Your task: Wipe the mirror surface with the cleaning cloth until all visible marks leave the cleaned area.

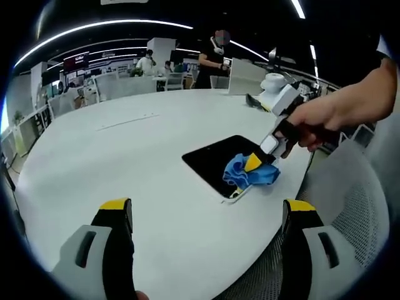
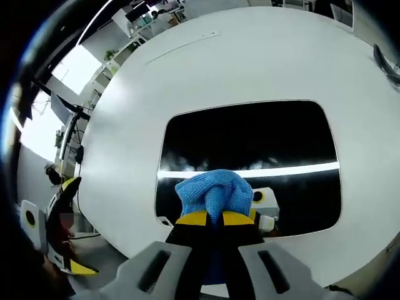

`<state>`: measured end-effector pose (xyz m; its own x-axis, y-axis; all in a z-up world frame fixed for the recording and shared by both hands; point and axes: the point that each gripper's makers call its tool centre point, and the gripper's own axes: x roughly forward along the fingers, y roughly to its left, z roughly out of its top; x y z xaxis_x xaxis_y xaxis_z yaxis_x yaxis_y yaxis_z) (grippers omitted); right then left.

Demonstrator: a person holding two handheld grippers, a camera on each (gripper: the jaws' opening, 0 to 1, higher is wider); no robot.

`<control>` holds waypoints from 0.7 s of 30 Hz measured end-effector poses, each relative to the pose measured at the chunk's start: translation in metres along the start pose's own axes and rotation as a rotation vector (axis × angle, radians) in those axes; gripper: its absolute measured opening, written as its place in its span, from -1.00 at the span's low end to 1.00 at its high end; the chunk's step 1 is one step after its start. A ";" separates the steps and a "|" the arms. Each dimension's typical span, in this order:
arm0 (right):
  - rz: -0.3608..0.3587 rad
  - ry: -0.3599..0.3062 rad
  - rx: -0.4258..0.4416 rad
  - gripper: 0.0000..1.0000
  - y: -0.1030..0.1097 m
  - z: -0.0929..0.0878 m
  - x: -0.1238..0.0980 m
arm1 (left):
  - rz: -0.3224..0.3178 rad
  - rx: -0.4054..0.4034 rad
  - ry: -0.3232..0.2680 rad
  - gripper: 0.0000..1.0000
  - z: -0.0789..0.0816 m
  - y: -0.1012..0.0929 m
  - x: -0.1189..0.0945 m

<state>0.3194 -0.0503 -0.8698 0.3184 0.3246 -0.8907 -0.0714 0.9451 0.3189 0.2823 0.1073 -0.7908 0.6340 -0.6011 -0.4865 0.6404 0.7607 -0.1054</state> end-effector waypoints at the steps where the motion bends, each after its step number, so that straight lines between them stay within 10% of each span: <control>1: 0.002 0.001 0.001 -0.99 0.001 0.000 0.000 | 0.001 -0.004 0.003 0.98 -0.001 0.000 0.000; 21: 0.011 -0.015 0.038 -0.99 0.019 0.000 0.006 | -0.040 -0.020 0.007 0.98 -0.002 -0.008 0.001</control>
<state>0.3197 -0.0305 -0.8691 0.3315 0.3341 -0.8823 -0.0395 0.9393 0.3408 0.2770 0.1016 -0.7925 0.6049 -0.6297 -0.4874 0.6563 0.7409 -0.1427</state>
